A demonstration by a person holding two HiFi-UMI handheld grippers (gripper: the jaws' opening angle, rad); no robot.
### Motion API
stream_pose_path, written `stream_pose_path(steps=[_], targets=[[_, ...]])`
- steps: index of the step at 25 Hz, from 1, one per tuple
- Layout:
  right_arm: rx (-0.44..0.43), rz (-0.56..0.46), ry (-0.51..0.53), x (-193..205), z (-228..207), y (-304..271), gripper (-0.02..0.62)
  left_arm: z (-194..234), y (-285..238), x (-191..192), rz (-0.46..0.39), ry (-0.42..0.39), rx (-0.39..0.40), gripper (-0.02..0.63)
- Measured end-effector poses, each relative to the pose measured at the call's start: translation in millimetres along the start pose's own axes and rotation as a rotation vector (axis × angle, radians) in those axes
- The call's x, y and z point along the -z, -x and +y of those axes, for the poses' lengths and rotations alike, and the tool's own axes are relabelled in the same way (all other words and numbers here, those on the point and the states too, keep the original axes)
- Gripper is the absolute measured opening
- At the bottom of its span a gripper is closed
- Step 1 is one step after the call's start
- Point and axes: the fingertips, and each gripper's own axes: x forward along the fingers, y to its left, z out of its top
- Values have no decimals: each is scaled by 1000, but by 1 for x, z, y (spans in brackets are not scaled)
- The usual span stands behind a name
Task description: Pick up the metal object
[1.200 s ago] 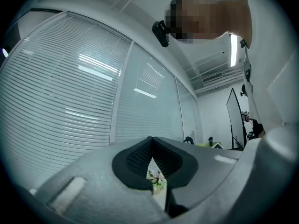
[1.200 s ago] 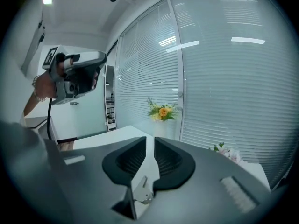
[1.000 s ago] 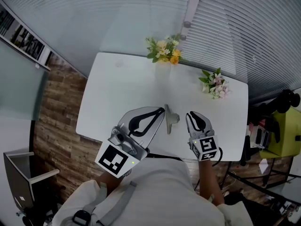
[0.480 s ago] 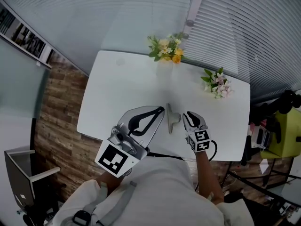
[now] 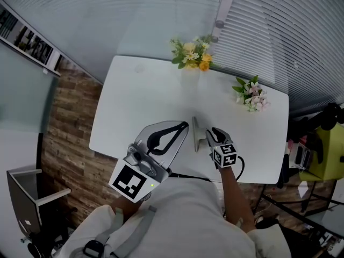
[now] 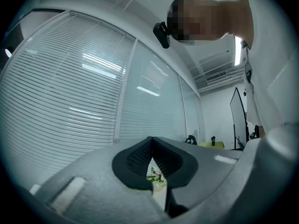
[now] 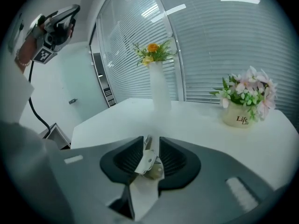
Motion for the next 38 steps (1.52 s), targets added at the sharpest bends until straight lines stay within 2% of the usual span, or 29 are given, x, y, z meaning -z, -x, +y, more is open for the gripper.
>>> stream_pose_path(steps=[21, 38], targets=[[-20, 55, -119, 39, -3, -28, 101, 6, 4, 4, 16, 6, -11, 5], [-54, 28, -213, 45, 3, -38, 95, 7, 5, 2, 22, 2, -16, 5]])
